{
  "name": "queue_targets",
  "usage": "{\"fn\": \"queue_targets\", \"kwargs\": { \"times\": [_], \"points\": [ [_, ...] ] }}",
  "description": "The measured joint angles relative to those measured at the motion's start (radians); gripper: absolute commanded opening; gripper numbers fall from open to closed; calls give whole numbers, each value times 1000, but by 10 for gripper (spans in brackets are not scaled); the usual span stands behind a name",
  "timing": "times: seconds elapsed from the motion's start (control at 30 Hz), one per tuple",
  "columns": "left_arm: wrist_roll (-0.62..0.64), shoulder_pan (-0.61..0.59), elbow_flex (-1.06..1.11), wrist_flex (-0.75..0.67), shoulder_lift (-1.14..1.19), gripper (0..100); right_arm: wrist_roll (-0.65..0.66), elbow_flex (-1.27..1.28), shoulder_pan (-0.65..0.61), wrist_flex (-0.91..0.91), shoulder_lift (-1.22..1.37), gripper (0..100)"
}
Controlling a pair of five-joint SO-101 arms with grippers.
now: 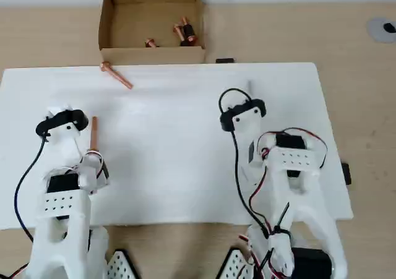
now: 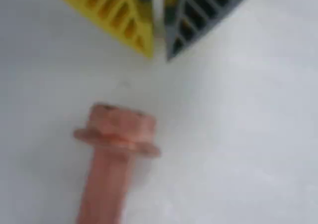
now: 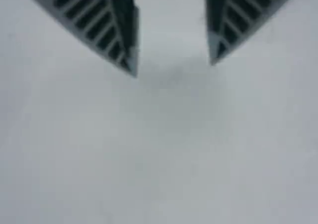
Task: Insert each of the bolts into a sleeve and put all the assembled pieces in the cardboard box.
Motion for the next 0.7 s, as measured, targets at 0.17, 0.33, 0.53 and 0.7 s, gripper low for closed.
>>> {"fn": "queue_targets", "kwargs": {
  "times": [0.17, 0.33, 0.53, 0.7],
  "points": [
    [0, 0, 0, 0, 0, 18, 0, 101, 0, -127, -40, 104],
    [0, 0, 0, 0, 0, 18, 0, 109, 0, -137, -44, 104],
    [0, 0, 0, 0, 0, 18, 0, 109, 0, -138, -44, 104],
    [0, 0, 0, 0, 0, 18, 0, 109, 0, -138, -44, 104]
  ]
}}
